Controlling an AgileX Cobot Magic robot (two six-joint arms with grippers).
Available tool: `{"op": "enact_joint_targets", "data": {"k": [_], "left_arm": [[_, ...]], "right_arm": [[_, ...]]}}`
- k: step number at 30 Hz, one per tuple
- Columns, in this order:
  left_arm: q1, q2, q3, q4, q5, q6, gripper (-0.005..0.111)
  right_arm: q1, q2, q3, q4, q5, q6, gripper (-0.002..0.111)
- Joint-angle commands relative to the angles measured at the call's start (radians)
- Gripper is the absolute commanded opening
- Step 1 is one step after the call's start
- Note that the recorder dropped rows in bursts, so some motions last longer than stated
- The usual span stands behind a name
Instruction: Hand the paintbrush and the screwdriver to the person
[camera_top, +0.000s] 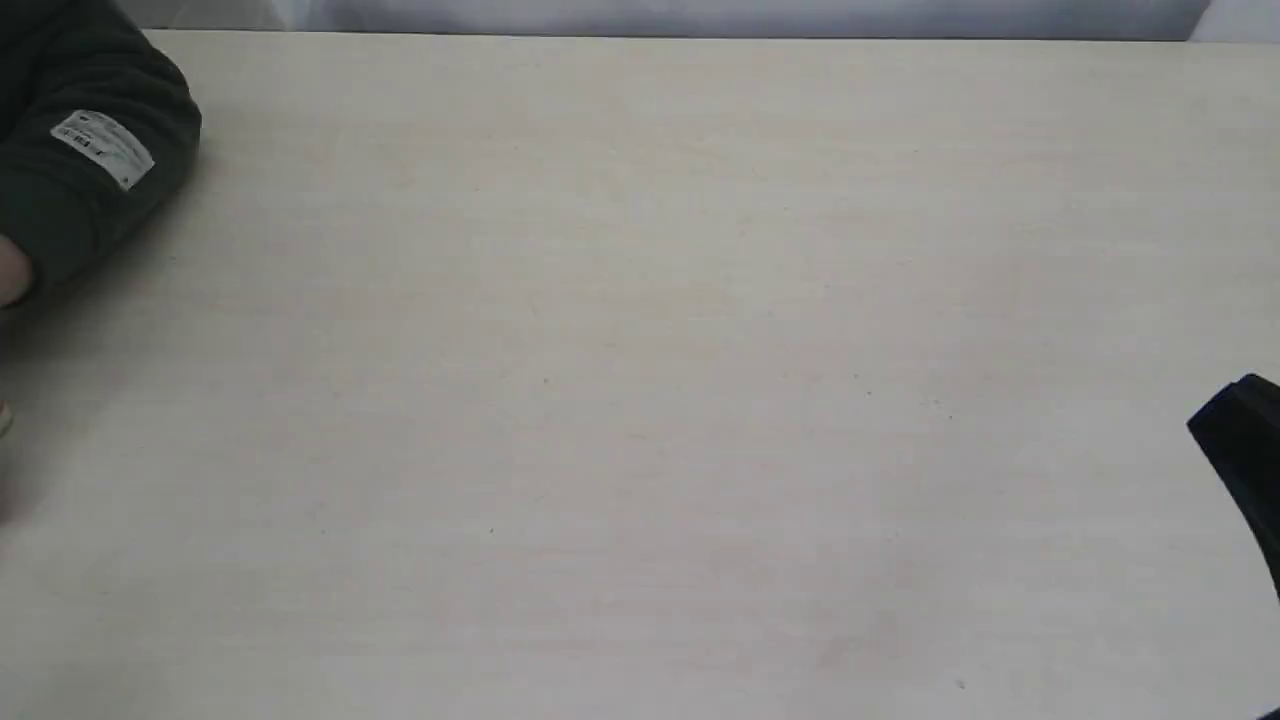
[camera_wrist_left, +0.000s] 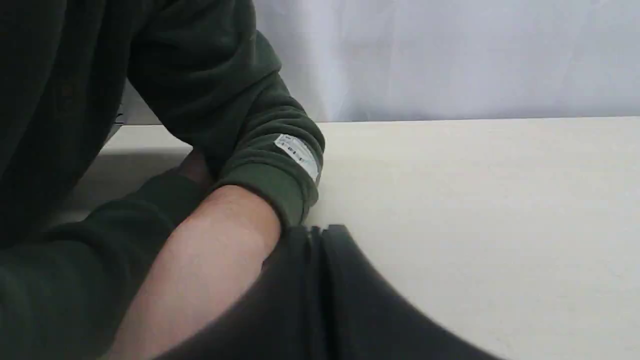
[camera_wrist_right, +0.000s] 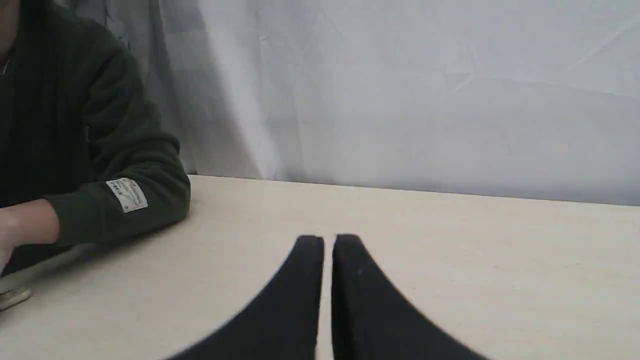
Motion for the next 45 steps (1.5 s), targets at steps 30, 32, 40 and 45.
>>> {"op": "enact_joint_targets", "data": {"k": [30,32,40,45], "left_arm": [[-0.002,-0.002,0.002,-0.004,-0.003,-0.002,0.000],[-0.002,-0.002,0.002,-0.004,-0.003,-0.002,0.000],[-0.002,-0.002,0.002,-0.002,-0.005,-0.002,0.000],[-0.002,-0.002,0.002,-0.002,-0.005,-0.002,0.000]], "right_arm": [[-0.320,-0.006,0.004,-0.138,0.112,-0.050,0.004],[-0.374,-0.006,0.004,-0.142,0.112,-0.056,0.004],[-0.543,-0.006,0.004,-0.142,0.145,-0.077,0.004],[-0.585,-0.006,0.004,-0.142,0.194,-0.077,0.004]]}}
